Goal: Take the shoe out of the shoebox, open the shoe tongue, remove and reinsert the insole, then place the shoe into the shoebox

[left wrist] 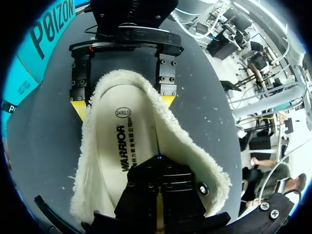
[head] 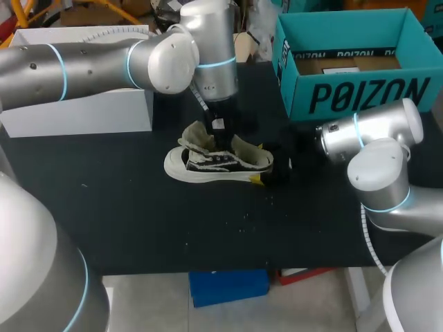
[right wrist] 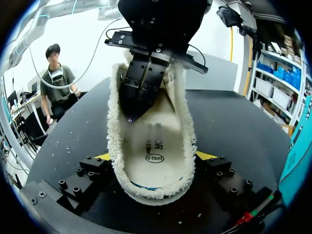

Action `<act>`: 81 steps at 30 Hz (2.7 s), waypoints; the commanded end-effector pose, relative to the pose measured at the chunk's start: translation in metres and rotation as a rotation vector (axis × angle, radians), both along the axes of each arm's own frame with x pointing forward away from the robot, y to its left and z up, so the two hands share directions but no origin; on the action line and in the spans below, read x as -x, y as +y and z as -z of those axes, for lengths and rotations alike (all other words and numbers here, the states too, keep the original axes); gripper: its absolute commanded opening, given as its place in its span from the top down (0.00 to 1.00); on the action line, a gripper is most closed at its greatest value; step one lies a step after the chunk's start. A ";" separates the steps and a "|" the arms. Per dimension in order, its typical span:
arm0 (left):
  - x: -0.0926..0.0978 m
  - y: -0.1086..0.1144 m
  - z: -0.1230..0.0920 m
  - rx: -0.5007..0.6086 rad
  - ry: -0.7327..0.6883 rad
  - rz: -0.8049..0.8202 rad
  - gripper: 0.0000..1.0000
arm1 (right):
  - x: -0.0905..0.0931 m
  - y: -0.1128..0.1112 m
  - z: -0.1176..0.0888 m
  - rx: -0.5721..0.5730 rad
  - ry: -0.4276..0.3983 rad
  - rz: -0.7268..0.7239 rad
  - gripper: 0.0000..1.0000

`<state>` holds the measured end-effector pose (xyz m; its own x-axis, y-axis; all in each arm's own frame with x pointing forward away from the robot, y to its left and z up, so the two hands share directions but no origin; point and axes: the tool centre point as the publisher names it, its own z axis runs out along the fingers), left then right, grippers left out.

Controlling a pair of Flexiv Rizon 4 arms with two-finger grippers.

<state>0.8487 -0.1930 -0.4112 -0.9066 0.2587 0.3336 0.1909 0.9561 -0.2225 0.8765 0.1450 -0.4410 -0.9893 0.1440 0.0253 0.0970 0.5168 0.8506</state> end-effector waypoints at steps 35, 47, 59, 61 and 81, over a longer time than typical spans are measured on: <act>-0.006 0.010 0.018 -0.149 -0.265 -0.040 0.57 | 0.000 0.000 0.001 0.002 0.001 0.001 1.00; -0.005 0.011 0.027 -0.221 -0.529 -0.095 0.58 | 0.000 0.000 0.001 0.002 0.001 0.001 1.00; -0.032 0.017 0.036 -0.228 -0.685 -0.107 0.61 | 0.000 0.000 0.001 0.002 0.001 0.001 1.00; -0.038 0.019 0.033 -0.217 -0.713 -0.116 0.61 | 0.000 0.000 0.001 0.002 0.001 0.001 1.00; -0.071 0.017 0.032 -0.045 -0.901 -0.154 0.69 | 0.000 0.000 0.001 0.002 0.001 0.001 1.00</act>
